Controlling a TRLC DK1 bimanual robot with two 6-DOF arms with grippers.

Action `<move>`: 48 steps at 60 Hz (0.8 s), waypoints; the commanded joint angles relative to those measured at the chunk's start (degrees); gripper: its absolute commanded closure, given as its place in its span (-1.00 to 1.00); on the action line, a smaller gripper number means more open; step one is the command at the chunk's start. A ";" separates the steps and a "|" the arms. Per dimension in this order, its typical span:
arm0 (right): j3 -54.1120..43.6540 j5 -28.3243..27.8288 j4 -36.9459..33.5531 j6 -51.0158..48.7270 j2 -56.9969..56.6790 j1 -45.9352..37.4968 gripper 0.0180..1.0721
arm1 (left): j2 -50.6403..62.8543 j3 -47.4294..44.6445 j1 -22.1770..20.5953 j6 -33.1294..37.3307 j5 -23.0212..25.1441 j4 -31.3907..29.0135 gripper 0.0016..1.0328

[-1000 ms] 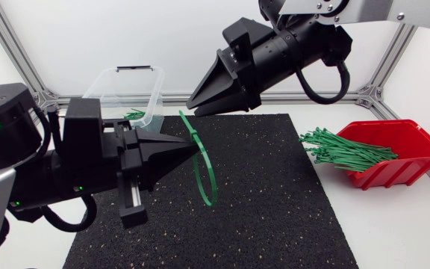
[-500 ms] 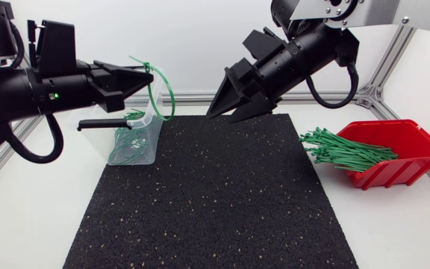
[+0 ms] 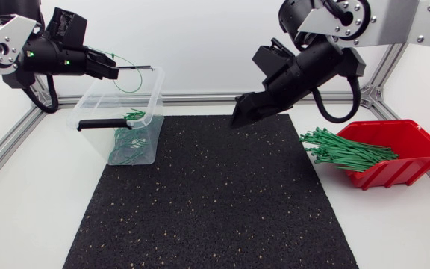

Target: Take a green cable tie from the red box, thread the tail through the head to close it, then place it in the transparent bin on the left.

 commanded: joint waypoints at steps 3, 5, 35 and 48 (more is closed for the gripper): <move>-2.81 2.42 1.64 -1.90 -2.86 -0.33 -0.91 | 2.85 3.20 0.32 3.27 -3.07 0.26 0.78; -2.99 2.95 1.64 -2.52 -3.21 -0.33 -0.91 | 3.20 3.20 0.23 3.80 -4.74 0.70 0.78; -10.02 11.65 8.49 -7.09 -11.29 -6.30 -0.91 | -3.57 -2.60 -0.29 8.10 -13.35 3.42 -0.93; -15.29 12.18 13.86 -7.70 -15.69 -11.66 -0.91 | -8.84 -7.34 1.73 7.84 -14.49 5.27 -0.93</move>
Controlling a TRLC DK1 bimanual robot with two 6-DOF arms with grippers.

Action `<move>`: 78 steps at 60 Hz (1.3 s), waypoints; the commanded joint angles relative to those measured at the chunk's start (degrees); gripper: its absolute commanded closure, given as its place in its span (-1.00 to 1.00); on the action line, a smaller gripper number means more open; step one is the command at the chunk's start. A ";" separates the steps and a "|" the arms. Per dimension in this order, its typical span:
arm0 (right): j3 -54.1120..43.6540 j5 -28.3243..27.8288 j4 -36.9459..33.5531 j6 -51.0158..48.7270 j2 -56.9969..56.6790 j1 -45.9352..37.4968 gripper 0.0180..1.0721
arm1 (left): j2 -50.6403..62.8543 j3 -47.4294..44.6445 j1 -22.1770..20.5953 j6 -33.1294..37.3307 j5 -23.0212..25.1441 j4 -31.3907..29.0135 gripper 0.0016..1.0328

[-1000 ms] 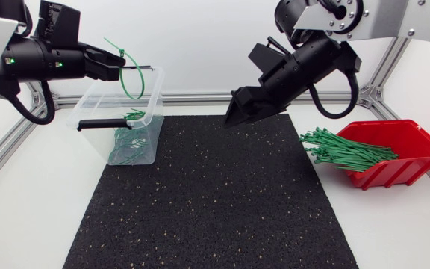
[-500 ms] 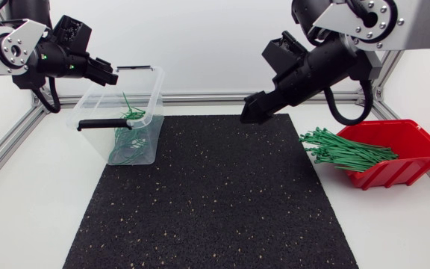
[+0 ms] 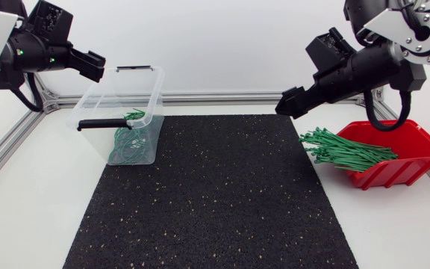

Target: Take a green cable tie from the red box, thread the tail through the head to close it, then place it in the transparent bin on the left.

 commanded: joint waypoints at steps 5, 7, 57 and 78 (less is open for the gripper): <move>-3.96 1.19 2.71 -2.02 -5.14 -3.21 -0.91 | -5.95 -6.31 2.10 0.73 -1.91 3.93 -0.93; -4.49 1.28 3.24 -2.02 -6.29 -4.01 -0.91 | -7.45 -7.54 2.28 0.47 -1.82 4.02 -0.93; -30.33 4.35 22.58 -3.87 -35.03 -18.68 -0.91 | -35.40 -35.23 8.61 -4.89 9.78 12.72 -0.93; -40.96 6.02 31.10 -1.67 -44.52 -19.91 -0.91 | -44.98 -47.62 10.36 -10.16 9.87 20.27 -0.93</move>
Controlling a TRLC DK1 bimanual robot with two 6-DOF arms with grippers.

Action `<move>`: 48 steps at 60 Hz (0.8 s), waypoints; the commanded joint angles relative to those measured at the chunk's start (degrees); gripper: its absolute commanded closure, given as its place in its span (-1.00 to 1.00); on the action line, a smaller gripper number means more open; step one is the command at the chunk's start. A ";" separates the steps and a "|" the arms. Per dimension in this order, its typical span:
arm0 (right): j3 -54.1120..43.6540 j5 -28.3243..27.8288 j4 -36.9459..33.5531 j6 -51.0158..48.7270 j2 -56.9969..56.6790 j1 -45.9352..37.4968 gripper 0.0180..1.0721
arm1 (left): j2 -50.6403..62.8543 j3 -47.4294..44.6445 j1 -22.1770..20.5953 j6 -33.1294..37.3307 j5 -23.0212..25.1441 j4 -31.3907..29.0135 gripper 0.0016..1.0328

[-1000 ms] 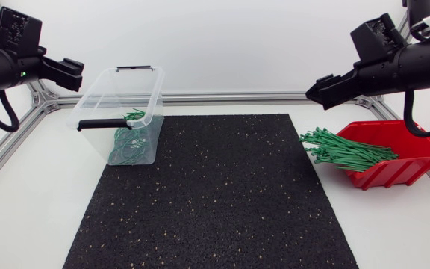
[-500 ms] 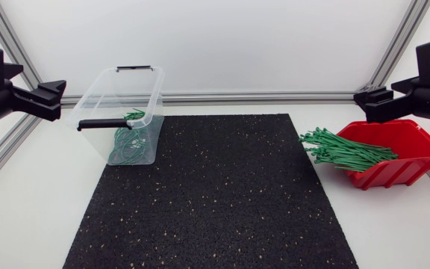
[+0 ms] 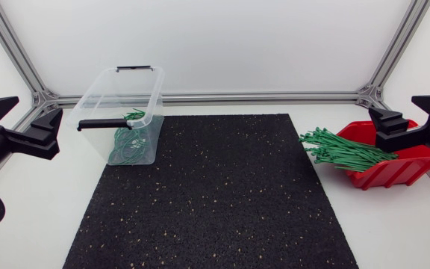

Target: Take a green cable tie from the red box, thread the tail through the head to close it, then place it in the transparent bin on the left.

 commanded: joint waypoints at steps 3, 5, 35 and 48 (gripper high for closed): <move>-3.57 1.24 1.75 1.37 -3.17 -0.44 -0.91 | -3.76 -4.04 1.21 -3.20 0.21 1.96 -0.93; -4.01 1.33 1.75 1.37 -4.14 -0.44 -0.91 | -4.73 -4.75 1.38 -3.81 0.21 2.14 -0.93; -17.15 2.95 5.77 7.33 -19.38 2.06 -0.91 | -20.16 -15.25 -0.73 -10.78 -2.31 -2.19 -0.93; -23.53 3.65 6.43 11.28 -26.48 3.68 -0.91 | -27.21 -19.81 -2.71 -13.09 -4.71 -5.62 -0.93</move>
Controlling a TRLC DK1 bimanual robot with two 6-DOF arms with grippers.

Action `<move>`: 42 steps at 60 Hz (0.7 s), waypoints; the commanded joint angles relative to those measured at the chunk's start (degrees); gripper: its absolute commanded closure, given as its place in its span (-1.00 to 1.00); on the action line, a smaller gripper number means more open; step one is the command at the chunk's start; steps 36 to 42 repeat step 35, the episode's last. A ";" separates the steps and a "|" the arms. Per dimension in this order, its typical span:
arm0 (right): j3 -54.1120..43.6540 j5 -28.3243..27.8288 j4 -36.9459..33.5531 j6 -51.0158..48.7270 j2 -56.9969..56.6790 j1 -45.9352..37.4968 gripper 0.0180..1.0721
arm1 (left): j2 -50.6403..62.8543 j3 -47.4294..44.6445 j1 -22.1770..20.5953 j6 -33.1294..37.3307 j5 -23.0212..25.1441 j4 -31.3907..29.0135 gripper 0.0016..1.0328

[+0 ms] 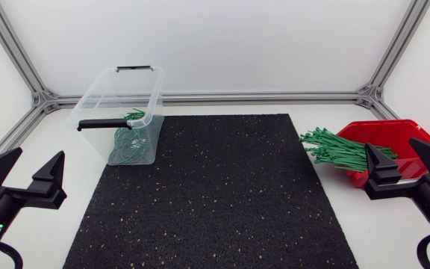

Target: Take a green cable tie from the red box, thread the tail through the head to close it, then place it in the transparent bin on the left.

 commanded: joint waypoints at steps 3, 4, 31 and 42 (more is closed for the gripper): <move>-4.12 0.67 1.12 3.38 -3.68 1.06 -0.91 | -3.77 -3.25 -1.19 -2.41 -1.28 -1.17 -0.93; -4.47 0.71 1.16 3.60 -4.08 1.15 -0.91 | -4.17 -3.51 -1.30 -2.54 -1.42 -1.36 -0.93; -12.64 1.61 2.00 8.67 -13.17 3.22 -0.91 | -13.39 -9.48 -3.90 -5.56 -4.56 -5.85 -0.93; -12.64 1.61 2.00 8.67 -13.17 3.22 -0.91 | -13.39 -9.48 -3.90 -5.56 -4.56 -5.85 -0.93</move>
